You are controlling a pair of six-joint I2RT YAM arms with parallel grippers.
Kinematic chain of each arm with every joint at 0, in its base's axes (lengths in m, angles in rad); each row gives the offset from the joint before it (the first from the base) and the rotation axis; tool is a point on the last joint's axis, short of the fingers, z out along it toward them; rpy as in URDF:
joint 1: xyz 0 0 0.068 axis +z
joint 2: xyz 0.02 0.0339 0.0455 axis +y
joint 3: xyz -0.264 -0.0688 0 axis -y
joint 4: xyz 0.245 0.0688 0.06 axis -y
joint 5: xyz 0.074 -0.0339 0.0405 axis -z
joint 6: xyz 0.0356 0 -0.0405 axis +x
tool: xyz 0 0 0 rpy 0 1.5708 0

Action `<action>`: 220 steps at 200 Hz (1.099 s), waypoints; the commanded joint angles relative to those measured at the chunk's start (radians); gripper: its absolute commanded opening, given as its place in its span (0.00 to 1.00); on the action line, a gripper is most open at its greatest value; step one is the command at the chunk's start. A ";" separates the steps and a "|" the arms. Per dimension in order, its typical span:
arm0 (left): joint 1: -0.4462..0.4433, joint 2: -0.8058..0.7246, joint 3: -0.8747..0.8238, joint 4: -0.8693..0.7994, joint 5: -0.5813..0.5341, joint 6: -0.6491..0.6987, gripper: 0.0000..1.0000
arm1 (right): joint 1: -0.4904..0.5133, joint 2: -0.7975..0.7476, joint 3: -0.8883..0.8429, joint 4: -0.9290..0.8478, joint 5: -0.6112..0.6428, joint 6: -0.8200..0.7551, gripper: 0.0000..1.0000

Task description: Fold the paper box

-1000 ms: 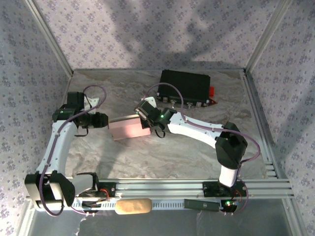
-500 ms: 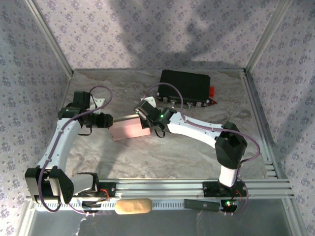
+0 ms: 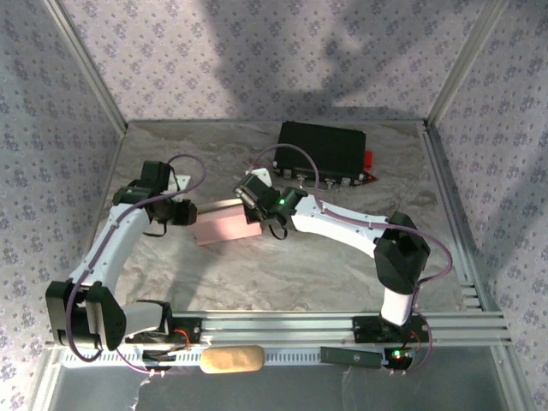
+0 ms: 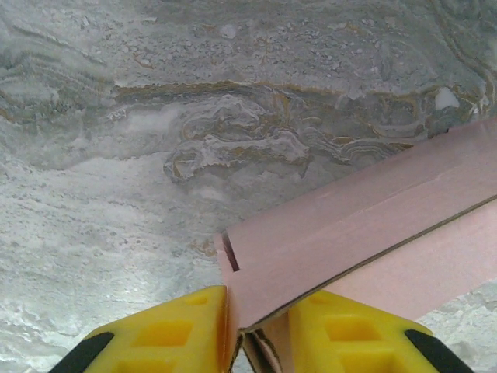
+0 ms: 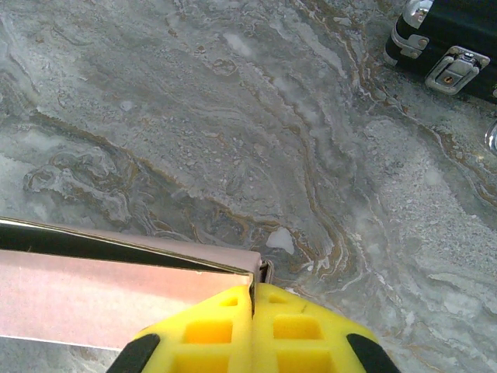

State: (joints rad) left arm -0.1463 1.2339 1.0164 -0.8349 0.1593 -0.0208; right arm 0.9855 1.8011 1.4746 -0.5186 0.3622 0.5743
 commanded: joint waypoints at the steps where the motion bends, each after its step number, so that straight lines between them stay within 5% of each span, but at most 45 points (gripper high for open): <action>1: -0.007 -0.021 0.004 -0.044 -0.055 -0.016 0.27 | 0.002 0.046 0.001 -0.064 -0.042 -0.013 0.00; 63: -0.024 -0.041 0.068 -0.122 -0.087 -0.021 0.40 | 0.000 0.045 0.000 -0.064 -0.045 -0.011 0.00; 220: -0.075 0.007 0.150 -0.165 -0.126 -0.079 0.05 | 0.007 0.054 0.009 -0.071 -0.042 -0.009 0.00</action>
State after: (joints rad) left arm -0.2104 1.2385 1.1149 -0.9562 0.0277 -0.0704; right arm 0.9859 1.8023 1.4757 -0.5194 0.3592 0.5747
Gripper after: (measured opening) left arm 0.068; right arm 0.061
